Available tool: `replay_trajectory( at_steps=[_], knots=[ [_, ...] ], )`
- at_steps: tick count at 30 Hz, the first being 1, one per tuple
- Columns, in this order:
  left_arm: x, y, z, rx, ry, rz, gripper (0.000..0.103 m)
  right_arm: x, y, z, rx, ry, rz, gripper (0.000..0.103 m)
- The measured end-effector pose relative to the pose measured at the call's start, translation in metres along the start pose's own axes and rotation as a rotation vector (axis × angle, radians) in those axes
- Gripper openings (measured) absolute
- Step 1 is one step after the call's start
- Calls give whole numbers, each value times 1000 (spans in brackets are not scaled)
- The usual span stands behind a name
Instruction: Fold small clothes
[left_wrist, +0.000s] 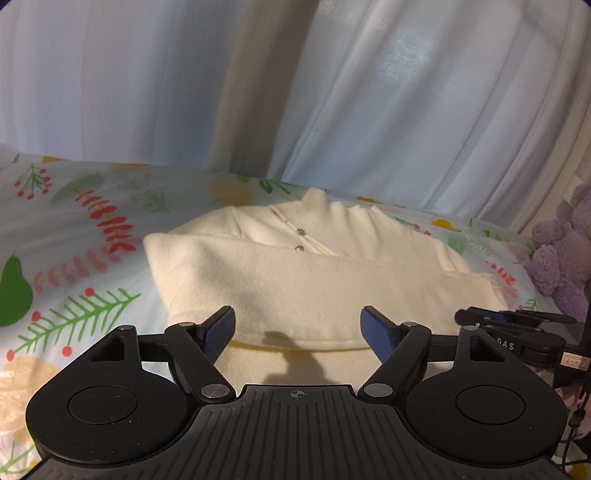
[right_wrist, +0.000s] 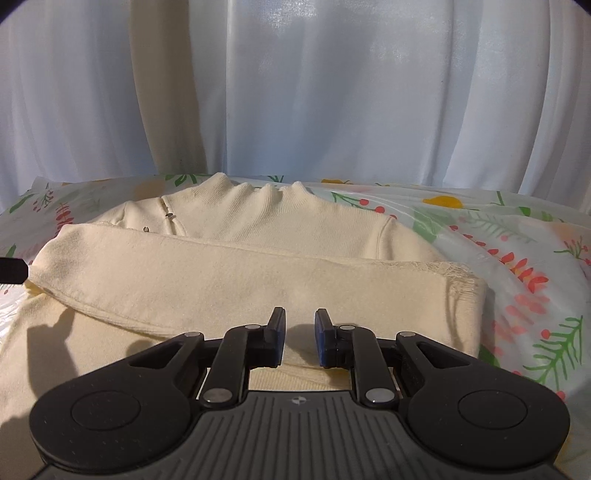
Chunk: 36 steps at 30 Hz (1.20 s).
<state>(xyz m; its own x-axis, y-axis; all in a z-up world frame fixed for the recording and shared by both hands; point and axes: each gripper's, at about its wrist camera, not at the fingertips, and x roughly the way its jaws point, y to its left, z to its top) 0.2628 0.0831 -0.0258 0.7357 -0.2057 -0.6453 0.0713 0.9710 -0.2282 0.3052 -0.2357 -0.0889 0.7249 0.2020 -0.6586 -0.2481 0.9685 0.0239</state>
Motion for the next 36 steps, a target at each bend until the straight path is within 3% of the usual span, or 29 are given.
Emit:
replay_trajectory(
  at_steps=[3,6,10,28,36],
  knots=[
    [28,-5,5,22,0,51,70,7,1,-1,-20,-2,-38,16],
    [60,3,5,-9,62,78,61,9,2,-1,-25,-14,-52,16],
    [73,7,7,12,54,119,58,11,-5,0,-25,-26,-55,16],
    [79,1,8,61,64,130,68,13,-10,4,5,-16,-55,18],
    [57,19,4,-9,60,82,67,-20,-46,-8,291,7,9,18]
  ],
)
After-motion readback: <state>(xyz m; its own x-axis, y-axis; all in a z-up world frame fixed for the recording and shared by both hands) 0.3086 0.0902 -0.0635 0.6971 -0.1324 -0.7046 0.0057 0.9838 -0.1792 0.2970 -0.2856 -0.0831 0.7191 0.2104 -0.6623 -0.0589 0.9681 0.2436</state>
